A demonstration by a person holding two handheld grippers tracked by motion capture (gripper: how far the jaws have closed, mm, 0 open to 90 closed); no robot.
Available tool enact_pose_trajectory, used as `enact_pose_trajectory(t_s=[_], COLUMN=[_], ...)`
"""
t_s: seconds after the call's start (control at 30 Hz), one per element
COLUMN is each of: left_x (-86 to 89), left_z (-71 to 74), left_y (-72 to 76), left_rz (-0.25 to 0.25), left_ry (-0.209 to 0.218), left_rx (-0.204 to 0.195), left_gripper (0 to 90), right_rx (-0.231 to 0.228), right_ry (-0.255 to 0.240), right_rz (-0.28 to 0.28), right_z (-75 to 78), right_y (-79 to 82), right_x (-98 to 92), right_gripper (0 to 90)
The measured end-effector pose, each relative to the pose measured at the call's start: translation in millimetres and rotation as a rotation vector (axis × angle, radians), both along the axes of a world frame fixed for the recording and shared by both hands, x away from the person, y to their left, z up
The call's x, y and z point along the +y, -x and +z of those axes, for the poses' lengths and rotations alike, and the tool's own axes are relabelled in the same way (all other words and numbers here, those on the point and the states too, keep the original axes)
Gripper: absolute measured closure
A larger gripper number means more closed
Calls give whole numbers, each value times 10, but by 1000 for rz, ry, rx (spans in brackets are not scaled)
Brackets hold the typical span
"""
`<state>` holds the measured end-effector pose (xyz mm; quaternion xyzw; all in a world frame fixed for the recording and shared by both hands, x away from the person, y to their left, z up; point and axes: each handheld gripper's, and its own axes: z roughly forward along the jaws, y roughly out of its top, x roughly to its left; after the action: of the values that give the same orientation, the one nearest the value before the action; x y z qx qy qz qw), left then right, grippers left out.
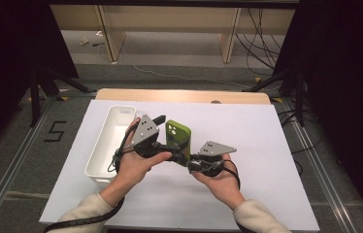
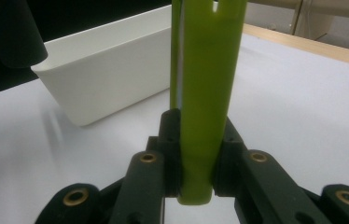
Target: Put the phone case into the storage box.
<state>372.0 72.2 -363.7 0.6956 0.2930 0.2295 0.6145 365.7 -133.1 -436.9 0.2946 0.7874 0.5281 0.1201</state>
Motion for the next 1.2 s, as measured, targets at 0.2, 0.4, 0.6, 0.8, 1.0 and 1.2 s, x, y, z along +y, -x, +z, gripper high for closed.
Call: enact_pose_trajectory(t_s=[0.2,0.4,0.6,0.8,1.0,1.2], left_x=[-46,-85,-102,-114,-134,-163], left_z=[-9,-13,-26,-30,-41,-52], left_y=[-3,-10,-13,-12,-13,-2], left_rz=[12,14,23,40,51,59], left_ry=[4,10,10,16,13,10], left_rx=[4,10,13,15,21,18], left_gripper=[0,2,12,30,47,69], right_rx=[-2,1,0,-3,-8,-11], right_ry=[4,7,12,15,22,23], right_rz=[-9,-13,-17,-32,-42,-47], right_z=[-11,-13,-15,-17,-18,-20], right_y=[-1,-1,0,-4,-3,-1], right_x=[13,19,19,11,12,15], right_gripper=[779,779,779,779,779,778])
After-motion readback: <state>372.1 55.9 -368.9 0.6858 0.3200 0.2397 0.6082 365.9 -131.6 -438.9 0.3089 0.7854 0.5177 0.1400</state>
